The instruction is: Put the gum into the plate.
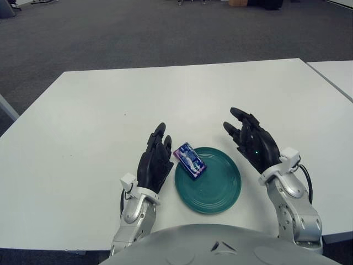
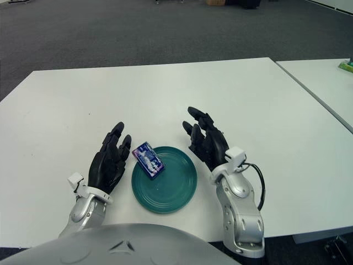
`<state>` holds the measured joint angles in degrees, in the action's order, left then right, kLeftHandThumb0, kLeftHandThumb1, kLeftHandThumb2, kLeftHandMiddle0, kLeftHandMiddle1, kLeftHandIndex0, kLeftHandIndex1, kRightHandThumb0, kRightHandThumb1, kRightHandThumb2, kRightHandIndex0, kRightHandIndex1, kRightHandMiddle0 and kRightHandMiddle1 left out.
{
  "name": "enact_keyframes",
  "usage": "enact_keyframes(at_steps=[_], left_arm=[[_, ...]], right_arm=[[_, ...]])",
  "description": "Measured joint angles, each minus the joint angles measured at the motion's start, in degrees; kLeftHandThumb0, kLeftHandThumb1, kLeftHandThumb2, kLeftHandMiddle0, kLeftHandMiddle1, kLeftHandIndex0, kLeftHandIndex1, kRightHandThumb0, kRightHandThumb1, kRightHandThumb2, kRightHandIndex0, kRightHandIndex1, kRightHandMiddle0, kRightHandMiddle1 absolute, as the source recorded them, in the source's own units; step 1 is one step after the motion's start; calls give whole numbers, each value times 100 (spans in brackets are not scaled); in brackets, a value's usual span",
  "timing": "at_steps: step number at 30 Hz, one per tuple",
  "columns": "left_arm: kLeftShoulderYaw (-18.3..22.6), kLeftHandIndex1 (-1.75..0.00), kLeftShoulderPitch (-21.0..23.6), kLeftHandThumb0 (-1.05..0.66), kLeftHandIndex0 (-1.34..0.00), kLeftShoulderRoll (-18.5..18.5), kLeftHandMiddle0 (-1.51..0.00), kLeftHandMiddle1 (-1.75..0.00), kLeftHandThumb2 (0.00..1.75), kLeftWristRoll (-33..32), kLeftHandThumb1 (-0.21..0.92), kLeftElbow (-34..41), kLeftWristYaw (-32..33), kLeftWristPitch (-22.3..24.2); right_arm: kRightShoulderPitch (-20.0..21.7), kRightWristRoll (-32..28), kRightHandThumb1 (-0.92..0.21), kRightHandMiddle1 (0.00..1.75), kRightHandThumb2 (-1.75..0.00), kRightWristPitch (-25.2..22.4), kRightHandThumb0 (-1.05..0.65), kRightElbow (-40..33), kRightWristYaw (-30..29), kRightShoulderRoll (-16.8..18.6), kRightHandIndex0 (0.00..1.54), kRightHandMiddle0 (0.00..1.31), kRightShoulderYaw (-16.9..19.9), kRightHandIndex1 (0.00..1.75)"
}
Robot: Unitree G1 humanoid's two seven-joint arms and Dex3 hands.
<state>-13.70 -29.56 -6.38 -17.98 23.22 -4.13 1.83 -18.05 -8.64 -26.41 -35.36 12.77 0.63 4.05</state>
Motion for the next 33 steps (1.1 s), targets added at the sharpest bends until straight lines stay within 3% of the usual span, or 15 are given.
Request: enact_keyframes(at_steps=[4, 11, 18, 30, 33], left_arm=[[55, -70, -11, -105, 0, 24, -2, -1, 76, 18, 92, -94, -19, -87], [49, -69, -25, -105, 0, 42, -6, -2, 78, 179, 92, -104, -16, -169], [94, -84, -174, -105, 0, 81, -10, -2, 81, 286, 92, -143, -36, -320], [232, -78, -474, -105, 0, 193, -17, -3, 89, 292, 92, -572, -235, -772], [229, -68, -532, -105, 0, 197, -18, -3, 90, 332, 92, -588, -241, -921]], right_arm=[[-160, 4, -92, 78, -86, 110, -99, 179, -125, -1, 48, 0, 37, 7], [-293, 36, -92, 77, -89, 411, -95, 491, -216, -46, 47, 0, 6, 6], [-337, 30, -92, 73, -91, 670, -92, 822, -185, -140, 48, 0, 22, 6], [-460, 43, -92, 64, -92, 968, -91, 1085, -96, -227, 44, 0, -37, 2], [-514, 61, -92, 63, -92, 1107, -90, 1089, -82, -221, 43, 0, -135, 1]])
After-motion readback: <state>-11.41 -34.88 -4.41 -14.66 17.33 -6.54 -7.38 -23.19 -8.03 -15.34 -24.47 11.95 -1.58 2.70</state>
